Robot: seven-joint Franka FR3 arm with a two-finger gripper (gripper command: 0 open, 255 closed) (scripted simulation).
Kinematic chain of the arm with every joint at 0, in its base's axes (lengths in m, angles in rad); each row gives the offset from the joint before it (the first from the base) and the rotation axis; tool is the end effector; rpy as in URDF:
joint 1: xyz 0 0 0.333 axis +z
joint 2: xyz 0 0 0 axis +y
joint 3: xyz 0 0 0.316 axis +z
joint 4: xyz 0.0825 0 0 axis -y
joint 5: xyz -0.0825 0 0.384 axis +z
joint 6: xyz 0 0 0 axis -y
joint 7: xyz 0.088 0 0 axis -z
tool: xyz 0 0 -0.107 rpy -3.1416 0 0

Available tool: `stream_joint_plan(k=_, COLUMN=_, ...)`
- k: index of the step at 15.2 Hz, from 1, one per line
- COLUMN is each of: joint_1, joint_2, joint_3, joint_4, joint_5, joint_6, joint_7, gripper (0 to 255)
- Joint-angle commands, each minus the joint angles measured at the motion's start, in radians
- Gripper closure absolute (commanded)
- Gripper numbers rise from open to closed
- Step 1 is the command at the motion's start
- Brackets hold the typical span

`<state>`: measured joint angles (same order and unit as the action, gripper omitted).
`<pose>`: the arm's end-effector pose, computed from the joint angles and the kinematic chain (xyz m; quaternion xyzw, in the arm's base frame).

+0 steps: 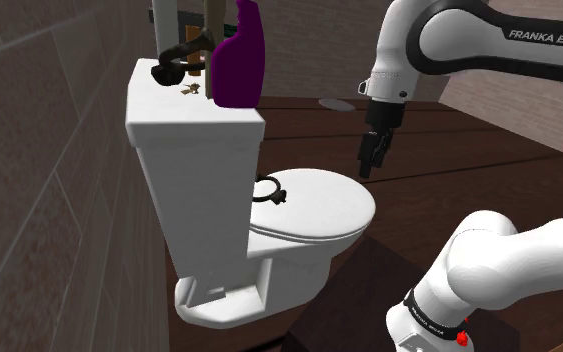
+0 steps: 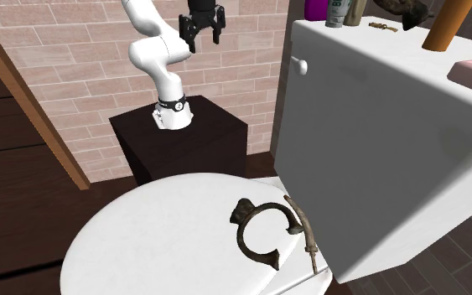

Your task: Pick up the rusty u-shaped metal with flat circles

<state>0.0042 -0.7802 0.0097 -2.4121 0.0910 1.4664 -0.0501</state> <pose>0.2937 0.0153 0.5549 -0.9952 -0.0312 0.0817 0.0437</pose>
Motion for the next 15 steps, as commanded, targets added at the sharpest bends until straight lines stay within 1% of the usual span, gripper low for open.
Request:
stream_joint_plan(k=1, joint_1=0.0, joint_2=0.0, joint_3=0.0, joint_4=0.0, joint_5=0.0, joint_6=0.0, joint_7=0.0, gripper=0)
stream_joint_plan(k=8, joint_1=-0.021, joint_2=0.205, joint_3=-0.042, joint_4=-0.003, joint_5=-0.052, joint_6=0.214, joint_7=-0.076, gripper=0)
stream_joint_plan(k=15, joint_1=-0.038, joint_2=0.448, joint_3=-0.08, joint_4=0.062, joint_5=-0.084, joint_6=0.401, joint_7=-0.142, gripper=0)
